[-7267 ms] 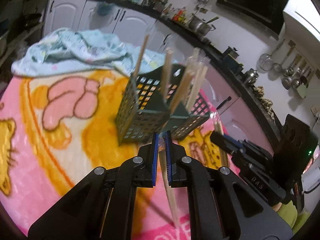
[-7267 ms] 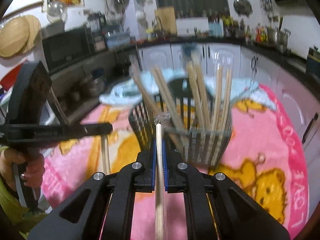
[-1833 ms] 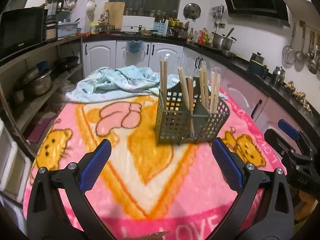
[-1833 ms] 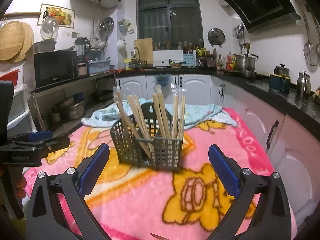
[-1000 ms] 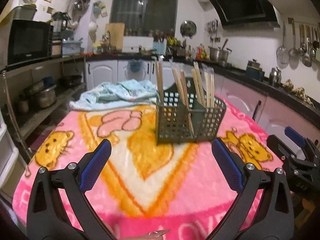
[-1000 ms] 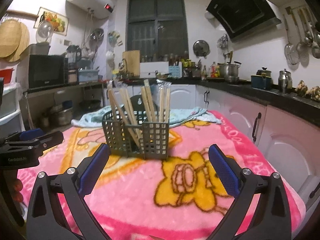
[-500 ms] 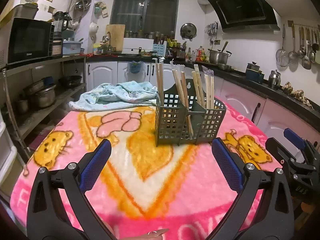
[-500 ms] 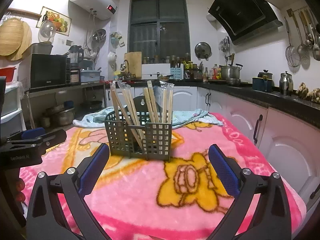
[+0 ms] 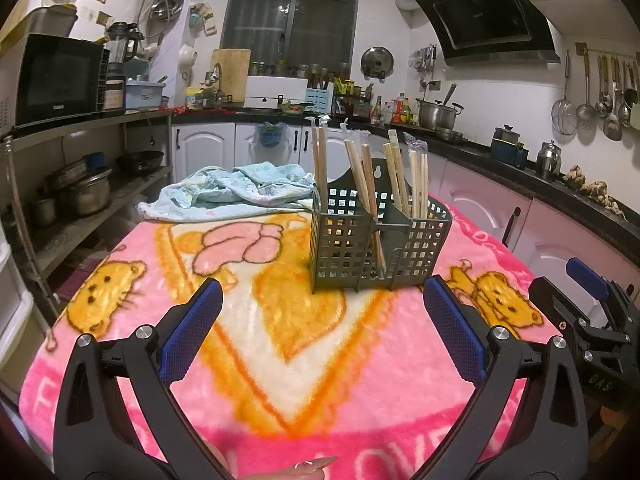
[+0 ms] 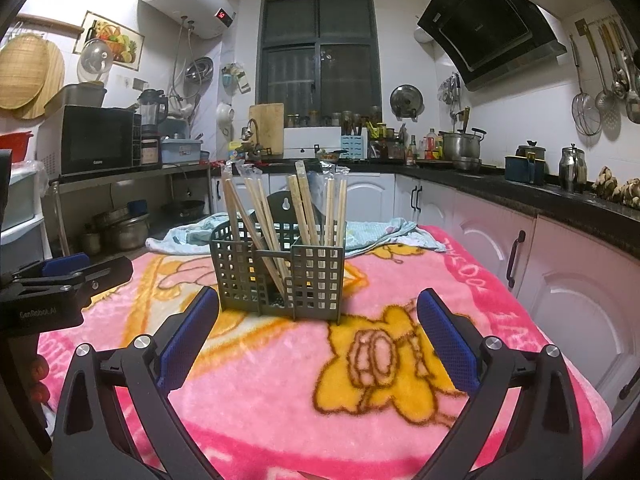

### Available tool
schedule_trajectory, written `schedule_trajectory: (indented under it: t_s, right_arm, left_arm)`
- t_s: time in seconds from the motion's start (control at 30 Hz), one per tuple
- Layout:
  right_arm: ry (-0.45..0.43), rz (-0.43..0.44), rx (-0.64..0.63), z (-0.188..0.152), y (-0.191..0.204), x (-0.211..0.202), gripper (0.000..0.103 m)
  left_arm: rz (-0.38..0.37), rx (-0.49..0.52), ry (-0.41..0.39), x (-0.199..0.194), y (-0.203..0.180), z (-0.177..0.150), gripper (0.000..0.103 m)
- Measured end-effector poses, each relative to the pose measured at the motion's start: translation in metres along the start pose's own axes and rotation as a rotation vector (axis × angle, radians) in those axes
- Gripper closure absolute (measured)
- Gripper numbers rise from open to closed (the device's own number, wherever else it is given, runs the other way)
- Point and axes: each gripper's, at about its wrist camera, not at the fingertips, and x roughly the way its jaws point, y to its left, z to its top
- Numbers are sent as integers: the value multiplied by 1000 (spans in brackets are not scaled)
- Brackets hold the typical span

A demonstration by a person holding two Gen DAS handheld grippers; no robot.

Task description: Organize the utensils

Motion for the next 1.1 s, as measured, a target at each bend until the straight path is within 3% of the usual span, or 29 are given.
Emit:
schedule_trajectory:
  t_s: [1.1]
  right_arm:
    - [2, -1, -3, 0, 1, 0, 6]
  left_arm:
    - [-11, -6, 8, 0, 0, -1, 11]
